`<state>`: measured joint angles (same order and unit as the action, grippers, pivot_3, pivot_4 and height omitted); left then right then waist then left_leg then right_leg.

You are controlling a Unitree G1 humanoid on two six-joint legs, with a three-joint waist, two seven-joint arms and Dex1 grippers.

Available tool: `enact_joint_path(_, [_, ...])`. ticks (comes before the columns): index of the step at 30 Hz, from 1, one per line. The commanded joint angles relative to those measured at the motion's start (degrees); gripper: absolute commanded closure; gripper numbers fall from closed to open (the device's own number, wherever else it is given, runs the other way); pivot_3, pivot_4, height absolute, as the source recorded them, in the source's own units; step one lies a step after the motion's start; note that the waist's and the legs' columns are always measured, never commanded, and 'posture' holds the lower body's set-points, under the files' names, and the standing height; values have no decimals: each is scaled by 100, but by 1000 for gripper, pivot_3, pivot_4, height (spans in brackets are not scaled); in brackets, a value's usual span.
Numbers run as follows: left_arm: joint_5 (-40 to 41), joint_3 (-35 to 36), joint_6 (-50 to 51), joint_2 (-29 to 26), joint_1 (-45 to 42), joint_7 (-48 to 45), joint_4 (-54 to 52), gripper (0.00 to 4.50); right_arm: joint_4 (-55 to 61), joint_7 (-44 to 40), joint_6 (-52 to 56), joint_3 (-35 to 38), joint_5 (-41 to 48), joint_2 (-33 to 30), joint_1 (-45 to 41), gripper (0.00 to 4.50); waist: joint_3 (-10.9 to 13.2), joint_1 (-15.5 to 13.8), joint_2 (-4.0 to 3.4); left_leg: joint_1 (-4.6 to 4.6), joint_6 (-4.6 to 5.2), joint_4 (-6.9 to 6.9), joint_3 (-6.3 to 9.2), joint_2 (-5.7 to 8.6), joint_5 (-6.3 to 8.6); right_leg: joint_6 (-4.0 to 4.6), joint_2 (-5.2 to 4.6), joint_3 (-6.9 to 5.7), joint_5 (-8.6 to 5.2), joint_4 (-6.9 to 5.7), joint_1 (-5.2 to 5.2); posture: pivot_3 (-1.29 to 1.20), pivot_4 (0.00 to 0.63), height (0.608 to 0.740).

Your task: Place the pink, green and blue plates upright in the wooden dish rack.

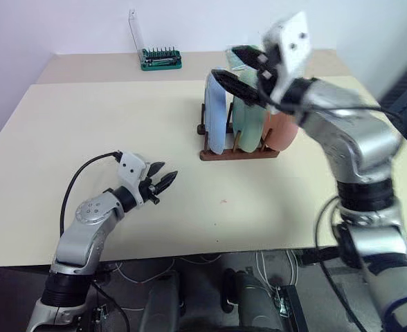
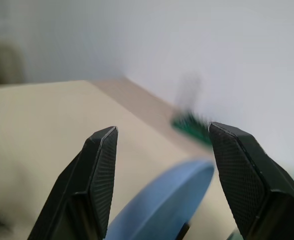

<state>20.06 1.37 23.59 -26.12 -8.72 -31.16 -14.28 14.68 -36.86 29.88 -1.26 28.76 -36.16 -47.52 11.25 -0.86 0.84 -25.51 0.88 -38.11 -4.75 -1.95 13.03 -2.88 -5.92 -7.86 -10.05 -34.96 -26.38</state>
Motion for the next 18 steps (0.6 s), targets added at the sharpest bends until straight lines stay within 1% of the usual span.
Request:
enact_joint_path(1, [-95,110,-121,-78,55,-13,-83,2193,350,-807,-37,1108,541,-662,821,1579,0,3,3,-2,1,-1,-3,2,0,1,-4,1,1,2,-2,0,150,730])
enact_joint_path(2, [-107,135,-154,-102,84,-42,-23,2193,250,-808,243,1633,803,-831,1194,1579,-1,-6,4,2,0,-5,-1,2,0,2,-4,0,1,1,4,0,150,730])
enact_joint_path(5, [-163,193,-260,-112,92,-53,194,2193,-43,-974,618,2736,1299,-1116,2154,1579,0,-28,3,3,-2,-6,0,2,2,12,-9,-1,-3,6,8,0,150,730])
enact_joint_path(7, [-181,244,-323,-106,82,-53,325,2193,-76,-1155,646,3048,1390,-1212,2681,1579,0,-4,0,3,-10,-5,-2,1,7,15,-8,0,-2,9,4,0,150,730])
enact_joint_path(9, [-233,248,-419,-90,56,-62,472,2193,-109,-1231,391,3036,1090,-1199,3190,1579,-1,26,-4,4,-14,-2,-2,-4,9,15,-3,1,-2,9,2,0,150,730])
enact_joint_path(11, [-300,266,-530,-68,28,-27,619,2193,-296,-1242,100,2863,727,-1118,3647,1579,-2,36,-8,10,-16,1,-5,-12,10,14,2,0,-2,10,2,0,150,730])
enact_joint_path(14, [-364,280,-583,-24,25,83,617,2193,-840,-1109,-161,2665,422,-927,3781,1579,-1,25,-12,11,-18,2,-5,-13,11,15,2,-1,-2,10,2,0,150,730])
enact_joint_path(18, [-435,396,-625,-111,189,132,559,2193,-1457,-1095,-1027,2142,-325,-776,3769,1579,-1,15,-13,10,-18,-1,-10,-8,11,17,-3,1,-2,11,2,0,150,730])
